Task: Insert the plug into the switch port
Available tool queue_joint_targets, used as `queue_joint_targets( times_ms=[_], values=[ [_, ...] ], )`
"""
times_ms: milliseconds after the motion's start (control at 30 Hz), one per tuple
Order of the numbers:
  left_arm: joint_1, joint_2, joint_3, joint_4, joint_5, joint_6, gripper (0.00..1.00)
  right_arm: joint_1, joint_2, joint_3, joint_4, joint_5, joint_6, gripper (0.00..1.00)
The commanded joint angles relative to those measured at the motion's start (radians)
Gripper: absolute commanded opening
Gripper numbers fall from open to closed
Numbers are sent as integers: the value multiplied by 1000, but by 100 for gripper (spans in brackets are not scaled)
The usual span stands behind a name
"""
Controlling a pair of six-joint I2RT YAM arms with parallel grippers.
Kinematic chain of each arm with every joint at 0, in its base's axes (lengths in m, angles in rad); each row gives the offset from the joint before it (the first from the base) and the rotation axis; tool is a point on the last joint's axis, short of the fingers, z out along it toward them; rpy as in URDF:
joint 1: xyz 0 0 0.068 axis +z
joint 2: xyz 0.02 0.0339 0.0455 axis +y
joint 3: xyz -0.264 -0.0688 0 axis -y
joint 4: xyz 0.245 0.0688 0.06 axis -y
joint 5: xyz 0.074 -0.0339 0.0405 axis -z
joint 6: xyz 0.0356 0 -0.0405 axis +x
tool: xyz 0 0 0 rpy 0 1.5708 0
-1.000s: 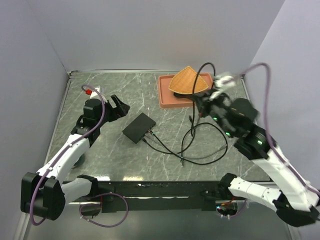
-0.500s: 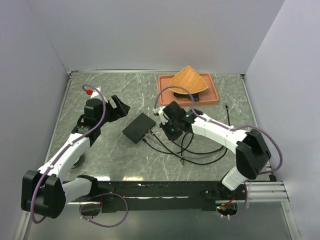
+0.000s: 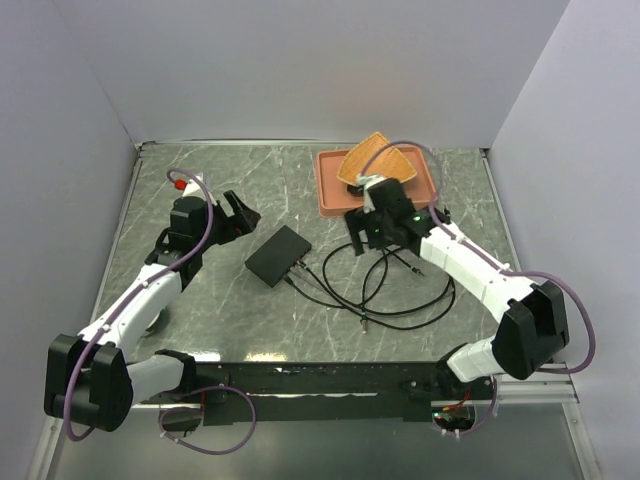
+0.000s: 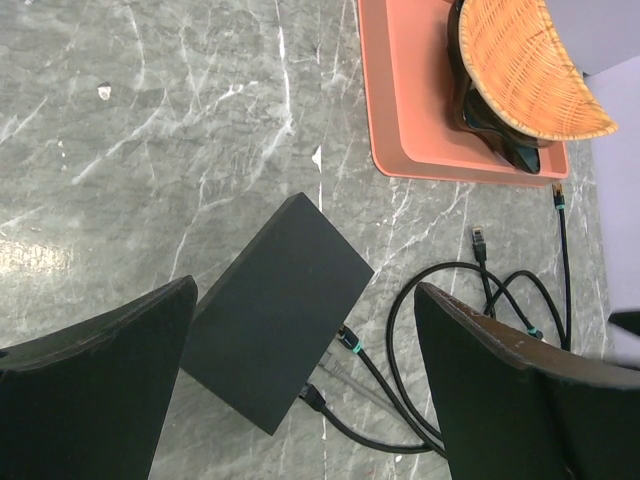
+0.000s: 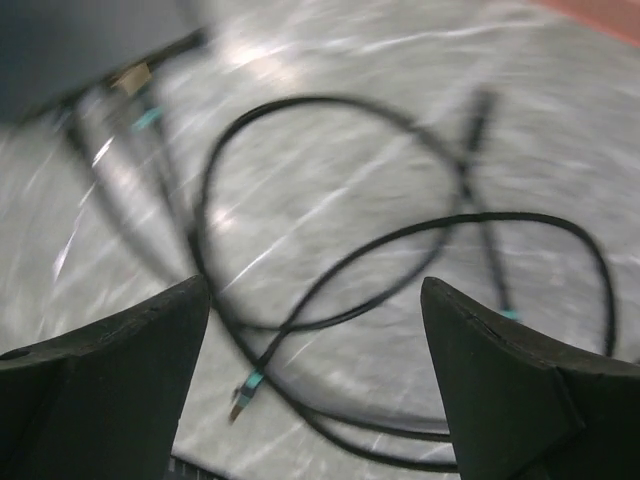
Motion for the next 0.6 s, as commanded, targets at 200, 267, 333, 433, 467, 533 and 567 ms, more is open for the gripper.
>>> queue_joint_targets(
  times_ms=[200, 267, 333, 433, 467, 533, 567],
  values=[
    [4, 18, 22, 42, 49, 8, 96, -284, -21, -143, 58, 225, 242, 89],
    [4, 18, 16, 54, 55, 6, 96, -370, -23, -167, 90, 226, 261, 87],
    [4, 24, 19, 54, 61, 8, 96, -446, -15, -175, 102, 226, 271, 87],
    [4, 33, 24, 58, 78, 6, 96, -499, 34, -132, 98, 216, 277, 85],
    [2, 35, 22, 68, 86, 3, 96, -523, 69, -118, 95, 216, 278, 85],
    [4, 44, 18, 77, 100, 1, 96, -548, 104, -80, 95, 226, 284, 85],
    [4, 49, 22, 80, 101, 0, 96, -575, 145, -66, 93, 222, 288, 85]
  ],
)
